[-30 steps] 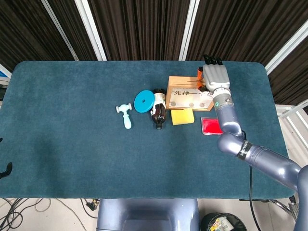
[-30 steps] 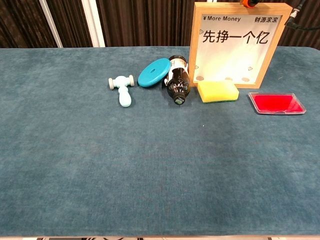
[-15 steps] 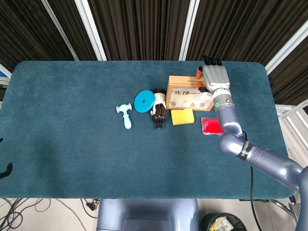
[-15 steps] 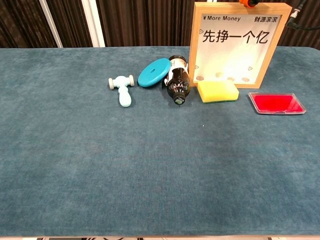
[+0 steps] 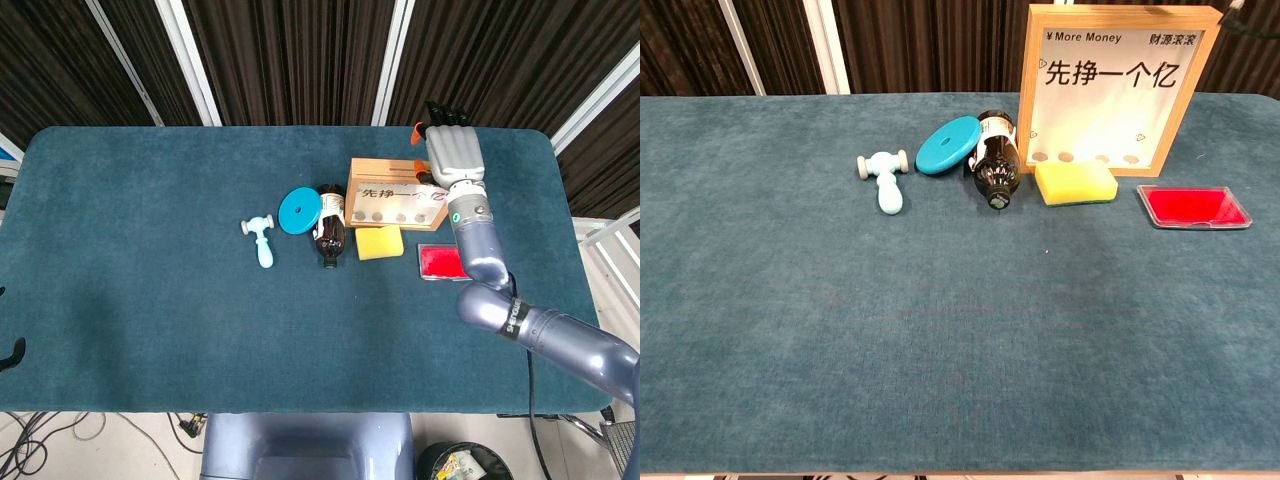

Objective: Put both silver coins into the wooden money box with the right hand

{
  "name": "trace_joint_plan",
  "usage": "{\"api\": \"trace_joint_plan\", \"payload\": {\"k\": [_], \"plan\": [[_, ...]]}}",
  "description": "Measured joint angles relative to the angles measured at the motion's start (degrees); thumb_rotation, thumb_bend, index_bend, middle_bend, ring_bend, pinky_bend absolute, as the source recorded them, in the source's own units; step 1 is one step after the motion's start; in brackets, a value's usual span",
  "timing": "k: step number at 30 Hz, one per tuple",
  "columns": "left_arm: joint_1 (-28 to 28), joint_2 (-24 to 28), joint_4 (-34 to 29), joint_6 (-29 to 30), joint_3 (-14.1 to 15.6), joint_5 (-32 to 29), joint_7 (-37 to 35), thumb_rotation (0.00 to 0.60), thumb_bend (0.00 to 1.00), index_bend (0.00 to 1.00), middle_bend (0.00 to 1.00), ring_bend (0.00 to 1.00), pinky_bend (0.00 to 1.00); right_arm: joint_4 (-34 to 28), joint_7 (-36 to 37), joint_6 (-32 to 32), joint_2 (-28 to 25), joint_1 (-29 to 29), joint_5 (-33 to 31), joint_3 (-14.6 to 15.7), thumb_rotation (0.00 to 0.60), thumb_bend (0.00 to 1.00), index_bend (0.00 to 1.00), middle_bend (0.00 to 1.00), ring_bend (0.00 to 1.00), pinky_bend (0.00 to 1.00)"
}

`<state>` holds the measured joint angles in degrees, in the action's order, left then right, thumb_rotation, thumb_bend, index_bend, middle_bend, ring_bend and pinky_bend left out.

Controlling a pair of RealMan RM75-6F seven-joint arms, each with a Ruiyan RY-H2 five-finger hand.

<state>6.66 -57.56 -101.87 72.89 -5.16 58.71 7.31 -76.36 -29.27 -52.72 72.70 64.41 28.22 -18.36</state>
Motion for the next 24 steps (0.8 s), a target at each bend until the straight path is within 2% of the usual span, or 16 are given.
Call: {"api": "trace_joint_plan", "payload": {"k": [5,9,16,22,24], "plan": [[0.0,0.0,0.1,0.3,0.1,0.6,0.0,0.6,0.4,0.05,0.0,0.0,0.0,-8.4,1.7,-7.9,-3.3,-4.5,8.0,1.1,0.6,0.52,0.25,0.0,0.0,0.0],[-0.1,-0.1,0.2,0.8,0.1,1.6,-0.2,0.6,0.4,0.05,0.0,0.0,0.0,-15.7,3.3,-14.2,-6.6,-10.1,16.0,4.1,0.6,0.5,0.22,0.0,0.0,0.0],[-0.5,-0.7,1.5,2.9,0.5,5.7,-0.7,0.6,0.4,0.04,0.0,0.0,0.0,-23.4,7.2,-28.9,-10.1,-24.8,31.8,13.6,0.6,0.5,0.22,0.0,0.0,0.0],[-0.7,-1.2,4.0,5.3,0.6,11.2,-3.2,0.6,0.4,0.04,0.0,0.0,0.0,-23.7,10.1,-39.0,-8.3,-36.1,41.1,21.2,0.6,0.5,0.22,0.0,0.0,0.0],[-0.6,-1.4,5.7,6.4,0.6,14.0,-4.6,0.6,0.4,0.05,0.0,0.0,0.0,-23.1,10.6,-41.3,-7.3,-39.0,42.8,22.8,0.6,0.5,0.22,0.0,0.0,0.0]]}}
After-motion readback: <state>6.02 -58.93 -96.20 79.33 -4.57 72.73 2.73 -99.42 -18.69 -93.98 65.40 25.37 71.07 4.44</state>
